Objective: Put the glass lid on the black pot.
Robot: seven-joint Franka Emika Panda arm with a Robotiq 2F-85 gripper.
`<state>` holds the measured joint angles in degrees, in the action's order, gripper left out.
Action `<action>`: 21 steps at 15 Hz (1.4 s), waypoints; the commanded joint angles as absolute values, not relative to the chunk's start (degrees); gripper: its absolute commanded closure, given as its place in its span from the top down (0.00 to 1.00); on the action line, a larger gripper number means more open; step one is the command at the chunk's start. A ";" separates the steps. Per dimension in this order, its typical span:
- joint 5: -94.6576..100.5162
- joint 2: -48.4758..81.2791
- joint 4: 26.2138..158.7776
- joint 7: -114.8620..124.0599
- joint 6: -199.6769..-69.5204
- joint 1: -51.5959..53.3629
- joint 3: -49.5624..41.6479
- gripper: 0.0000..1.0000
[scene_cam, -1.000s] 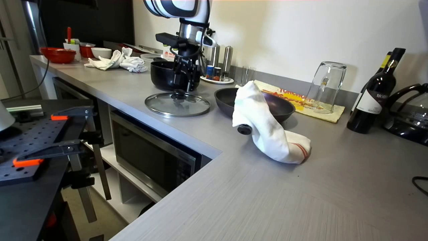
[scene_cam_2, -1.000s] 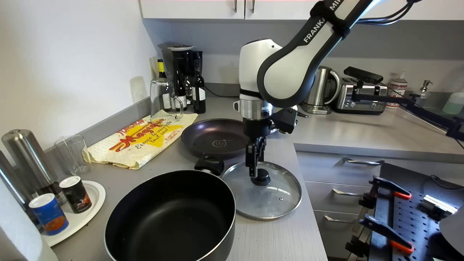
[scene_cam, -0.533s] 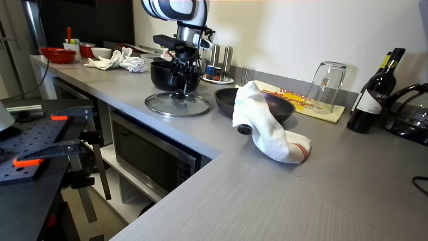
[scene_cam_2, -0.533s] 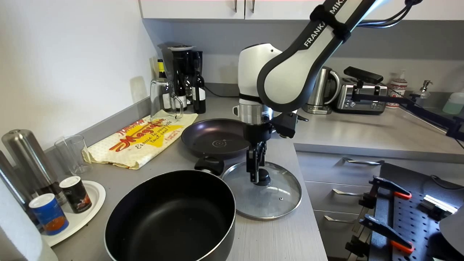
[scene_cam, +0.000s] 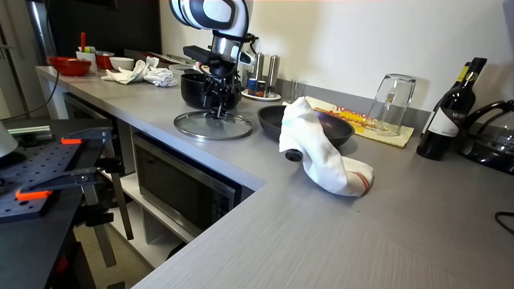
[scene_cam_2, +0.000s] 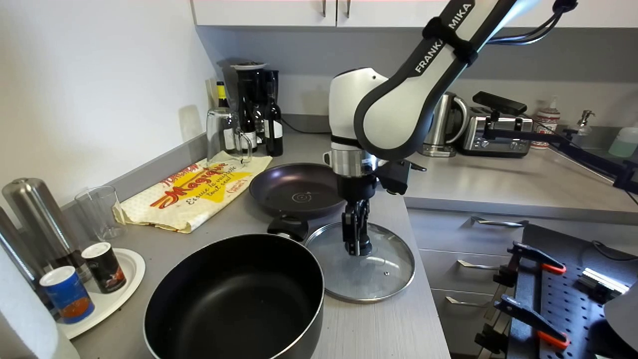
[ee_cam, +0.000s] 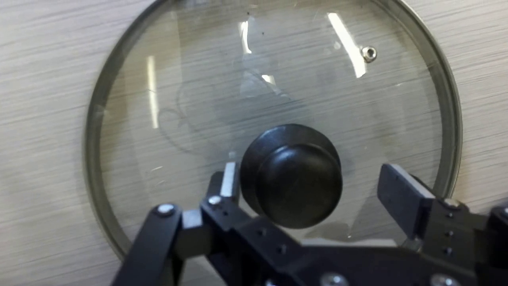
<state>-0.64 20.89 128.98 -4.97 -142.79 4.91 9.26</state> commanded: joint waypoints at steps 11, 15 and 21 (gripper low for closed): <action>-1.91 17.74 131.46 -6.98 -143.28 4.59 9.42 0.26; -0.73 12.61 134.88 -5.58 -142.35 5.16 8.83 0.26; -0.36 5.34 138.67 -5.47 -140.29 5.19 8.30 0.26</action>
<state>-0.74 11.27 135.88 -5.80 -142.33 4.72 8.94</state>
